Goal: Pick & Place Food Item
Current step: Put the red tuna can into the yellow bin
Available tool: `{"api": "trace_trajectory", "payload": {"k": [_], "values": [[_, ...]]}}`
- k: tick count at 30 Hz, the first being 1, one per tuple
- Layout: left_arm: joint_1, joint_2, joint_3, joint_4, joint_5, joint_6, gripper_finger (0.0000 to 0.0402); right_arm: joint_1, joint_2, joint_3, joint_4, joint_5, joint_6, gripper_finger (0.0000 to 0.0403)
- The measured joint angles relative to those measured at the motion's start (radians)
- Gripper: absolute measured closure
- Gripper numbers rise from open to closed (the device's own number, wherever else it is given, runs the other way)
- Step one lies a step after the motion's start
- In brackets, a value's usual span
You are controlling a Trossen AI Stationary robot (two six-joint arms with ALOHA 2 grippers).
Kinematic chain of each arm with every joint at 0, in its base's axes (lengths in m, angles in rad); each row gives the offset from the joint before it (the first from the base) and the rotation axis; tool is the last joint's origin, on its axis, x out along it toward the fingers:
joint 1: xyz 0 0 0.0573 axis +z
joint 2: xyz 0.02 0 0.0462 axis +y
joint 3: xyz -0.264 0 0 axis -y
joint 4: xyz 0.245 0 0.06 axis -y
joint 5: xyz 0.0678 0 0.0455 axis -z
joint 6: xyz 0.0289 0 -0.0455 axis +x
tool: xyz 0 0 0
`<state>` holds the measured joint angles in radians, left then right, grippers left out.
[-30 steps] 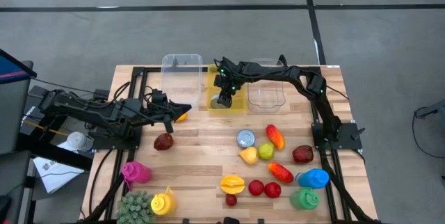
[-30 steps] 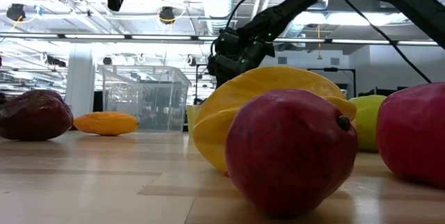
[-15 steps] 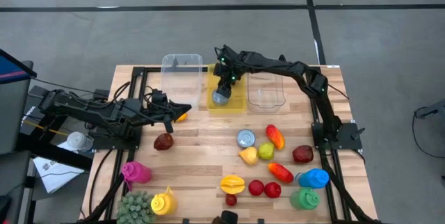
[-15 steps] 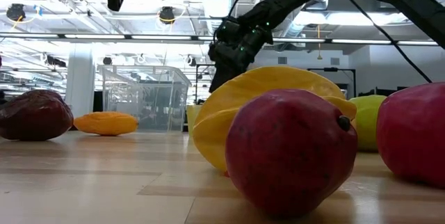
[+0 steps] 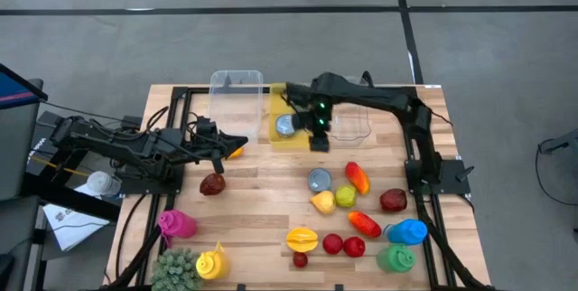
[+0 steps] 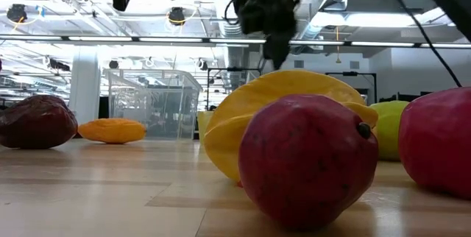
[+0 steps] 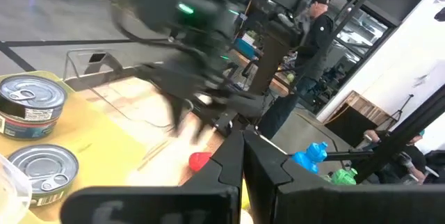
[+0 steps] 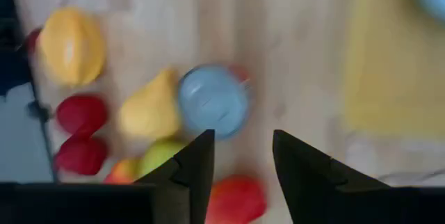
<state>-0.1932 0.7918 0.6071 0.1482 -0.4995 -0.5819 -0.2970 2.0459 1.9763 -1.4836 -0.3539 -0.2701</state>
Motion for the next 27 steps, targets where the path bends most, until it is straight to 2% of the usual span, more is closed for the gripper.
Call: {"api": "trace_trajectory", "payload": {"k": [3,5,10,14,17,22,25,27], "values": [[0.0,0.0,0.0,-0.028,0.0,0.001,0.0402,0.059,-0.114,-0.13,0.061,0.001,0.07,0.028],[0.0,0.0,0.0,-0.054,0.0,0.002,0.0402,0.099,-0.204,-0.268,0.151,0.04,0.154,0.0292],[0.0,0.004,0.0,-0.064,0.0,0.001,0.0401,0.192,-0.429,-0.671,0.547,0.163,0.405,0.0313],[0.0,0.004,0.0,-0.065,0.0,0.001,0.0401,0.228,-0.481,-0.881,0.775,0.171,0.603,0.0302],[0.0,0.004,0.0,-0.065,0.0,0.001,0.0402,0.237,-0.467,-0.934,0.784,0.177,0.679,0.0267],[0.0,0.004,0.0,-0.066,0.0,0.001,0.0401,0.237,-0.395,-0.928,0.792,0.223,0.737,0.0204],[0.0,0.004,0.0,-0.066,0.0,0.001,0.0401,0.238,-0.345,-0.916,0.788,0.309,0.784,0.0189],[0.0,0.004,0.0,-0.064,0.0,-0.001,0.0401,0.238,-0.317,-0.916,0.784,0.32,0.799,0.0187]]}}
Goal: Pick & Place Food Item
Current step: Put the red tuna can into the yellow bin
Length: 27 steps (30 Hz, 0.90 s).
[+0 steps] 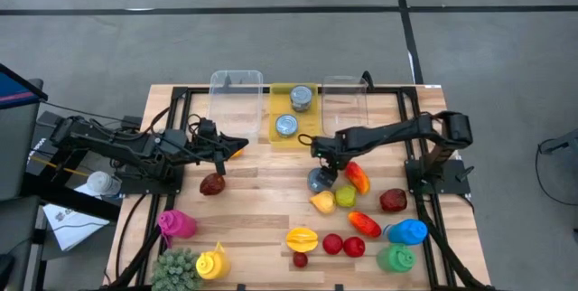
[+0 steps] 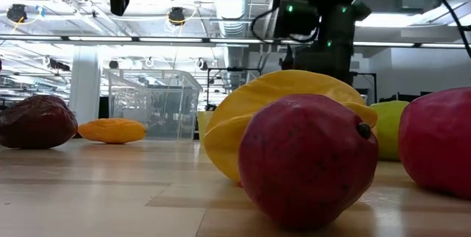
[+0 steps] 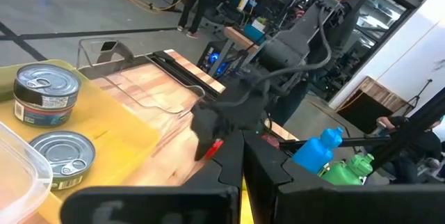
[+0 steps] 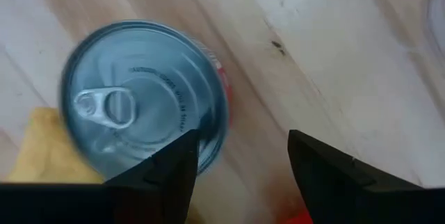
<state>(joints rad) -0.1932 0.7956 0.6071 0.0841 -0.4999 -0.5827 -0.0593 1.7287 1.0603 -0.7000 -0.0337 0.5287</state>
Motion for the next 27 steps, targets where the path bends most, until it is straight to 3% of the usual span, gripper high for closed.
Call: {"api": "trace_trajectory", "payload": {"k": [6,13,27], "values": [[0.0,0.0,0.0,-0.001,0.0,0.0,0.0402,0.009,0.037,0.011,0.035,-0.021,0.007,0.0224],[0.0,0.0,0.0,-0.002,0.0,0.0,0.0401,0.014,0.034,0.01,0.043,-0.032,0.004,0.0386],[0.0,0.0,0.0,-0.002,0.0,0.002,0.0402,-0.015,-0.076,0.004,0.08,-0.02,0.011,0.0402]]}}
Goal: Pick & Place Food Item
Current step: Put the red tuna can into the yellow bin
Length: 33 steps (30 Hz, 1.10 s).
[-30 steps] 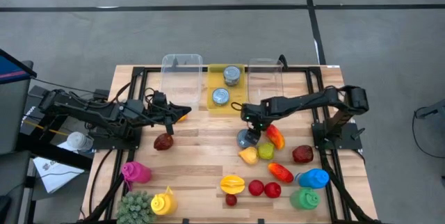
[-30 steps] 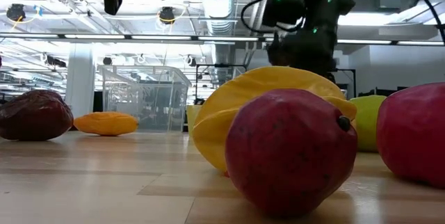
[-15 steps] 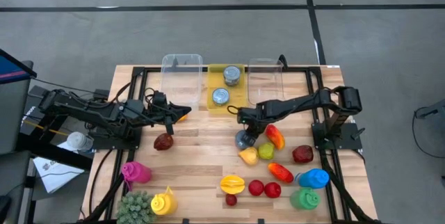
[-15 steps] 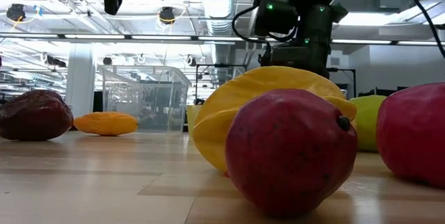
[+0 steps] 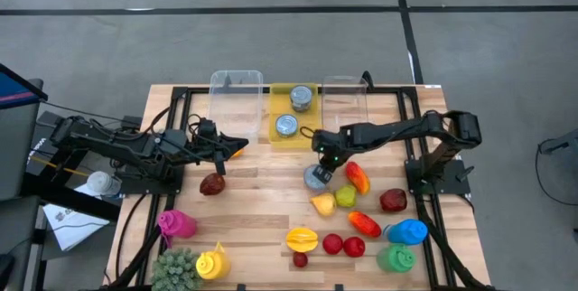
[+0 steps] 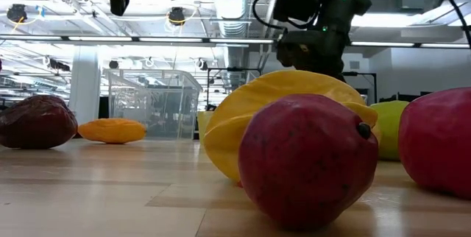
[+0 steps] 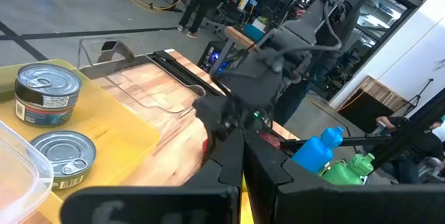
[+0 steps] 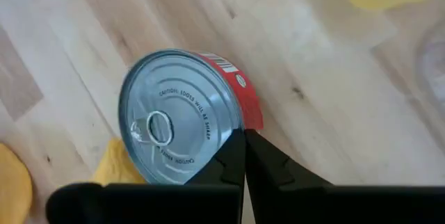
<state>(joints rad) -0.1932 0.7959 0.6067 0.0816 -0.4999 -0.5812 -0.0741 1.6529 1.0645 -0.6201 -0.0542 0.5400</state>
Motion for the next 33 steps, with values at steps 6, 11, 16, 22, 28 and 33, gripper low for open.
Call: {"api": "trace_trajectory", "payload": {"k": [6,11,16,22,28,33], "values": [[0.0,0.0,0.0,-0.001,0.0,0.0,0.0401,-0.026,-0.057,0.0,0.008,-0.001,0.0,0.0402],[0.0,0.0,0.0,-0.001,0.0,0.001,0.0401,-0.05,-0.088,0.0,0.015,0.0,0.0,0.0403],[0.0,0.0,0.0,-0.001,0.0,0.001,0.0402,-0.068,-0.121,0.0,0.028,-0.007,0.0,0.0403],[0.0,0.0,0.0,-0.003,0.0,0.001,0.0402,-0.112,-0.152,0.021,0.038,-0.016,-0.01,0.0403],[0.0,0.0,0.0,-0.014,0.0,0.0,0.0402,-0.18,-0.117,0.13,0.027,-0.016,-0.098,0.0403],[0.0,0.0,0.0,-0.015,0.0,0.0,0.0402,-0.26,-0.056,0.237,0.002,-0.003,-0.201,0.0403]]}}
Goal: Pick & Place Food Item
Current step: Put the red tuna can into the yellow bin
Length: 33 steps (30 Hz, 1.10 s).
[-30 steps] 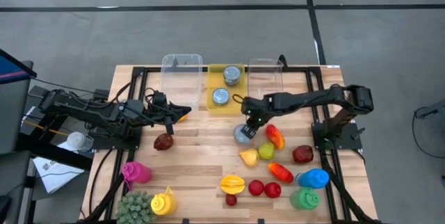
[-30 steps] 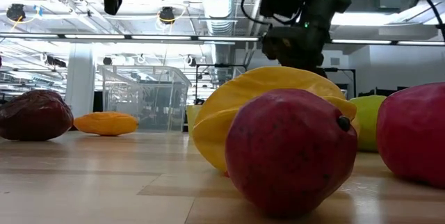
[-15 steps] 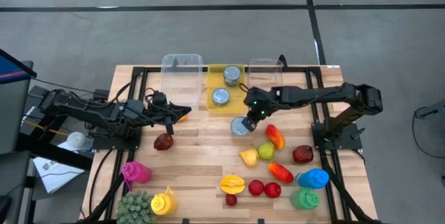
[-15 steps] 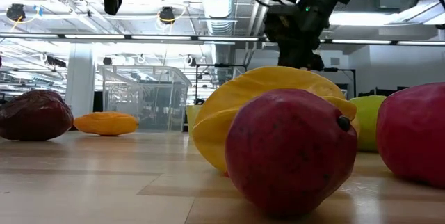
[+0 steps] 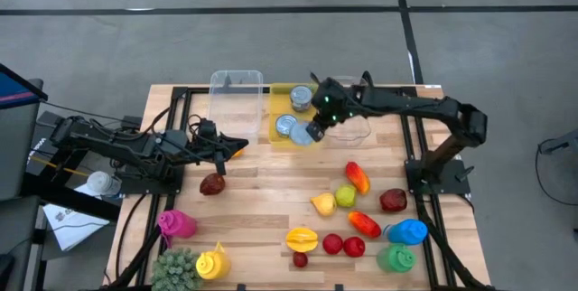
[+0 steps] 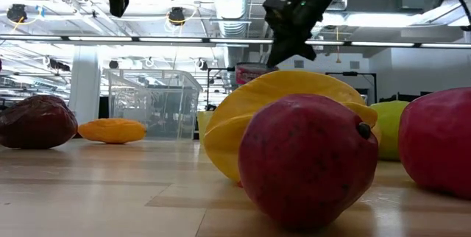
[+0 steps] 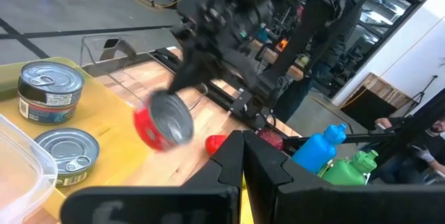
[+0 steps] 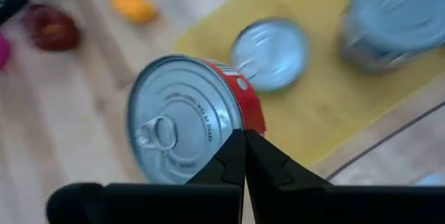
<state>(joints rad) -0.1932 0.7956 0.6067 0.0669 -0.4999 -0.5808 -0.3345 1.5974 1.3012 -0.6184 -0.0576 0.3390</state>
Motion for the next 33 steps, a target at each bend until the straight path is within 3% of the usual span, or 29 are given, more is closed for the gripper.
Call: {"api": "trace_trajectory", "payload": {"k": [7,17,27,33], "values": [[0.0,0.0,0.0,0.0,0.0,0.0,0.0401,-0.09,0.127,0.068,-0.022,0.007,-0.13,0.0403],[0.0,0.0,0.0,0.0,0.0,0.0,0.0402,-0.098,0.268,0.117,-0.061,-0.002,-0.206,0.0403],[0.0,0.0,0.0,0.0,0.0,0.0,0.0402,-0.092,0.289,0.118,-0.086,0.004,-0.245,0.0402],[0.0,0.0,0.0,0.0,0.0,0.0,0.0402,-0.091,0.289,0.118,-0.086,-0.012,-0.288,0.0366]]}}
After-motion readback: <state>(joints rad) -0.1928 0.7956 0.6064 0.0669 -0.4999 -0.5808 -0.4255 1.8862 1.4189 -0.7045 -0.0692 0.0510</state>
